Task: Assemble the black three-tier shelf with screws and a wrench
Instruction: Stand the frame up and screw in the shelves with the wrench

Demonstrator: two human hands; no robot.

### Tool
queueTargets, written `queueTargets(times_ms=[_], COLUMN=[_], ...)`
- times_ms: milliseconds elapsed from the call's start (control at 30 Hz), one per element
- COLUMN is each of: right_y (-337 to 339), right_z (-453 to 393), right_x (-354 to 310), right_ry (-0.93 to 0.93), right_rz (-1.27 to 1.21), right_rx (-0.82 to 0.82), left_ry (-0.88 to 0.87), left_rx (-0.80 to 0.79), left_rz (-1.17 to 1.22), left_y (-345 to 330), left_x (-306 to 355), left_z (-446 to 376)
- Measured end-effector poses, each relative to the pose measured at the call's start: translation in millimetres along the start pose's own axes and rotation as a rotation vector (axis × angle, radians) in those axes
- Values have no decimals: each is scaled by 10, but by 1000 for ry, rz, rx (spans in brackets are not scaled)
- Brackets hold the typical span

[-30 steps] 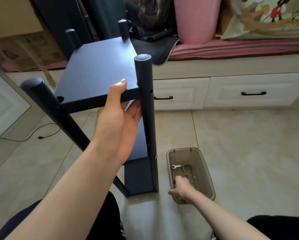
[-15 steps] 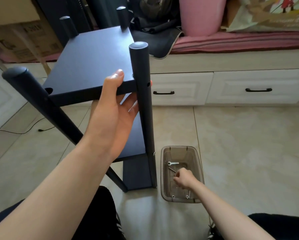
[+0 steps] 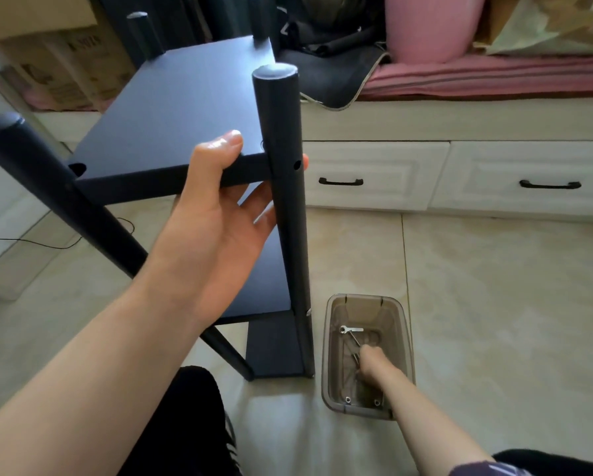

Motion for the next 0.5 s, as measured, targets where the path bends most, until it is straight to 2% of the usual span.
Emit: queueTargets(times_ms=[133,333,500], right_y=[46,-61,-76], right_z=[-97,-134,-157], right_x=[-15,-15,-7], right_ry=[-7,-8,2], right_rz=[-15,128,150], right_rx=[114,108,96], left_ry=[10,12,13], left_rx=[-21,-24,-28], left_rz=[23,18,34], left_y=[-16,4,16], left_x=[-27,-40,-32], left_z=[-13,-22,-21])
Point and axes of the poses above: each hand's wrist, its own z-axis away from the middle knuckle, its own y-axis out of the back of the hand, x = y × z, the point moved 5 cm from there along -z, towards the middle knuckle, and after that the axes turned 7 degrees about x, right-handed, at the moved point
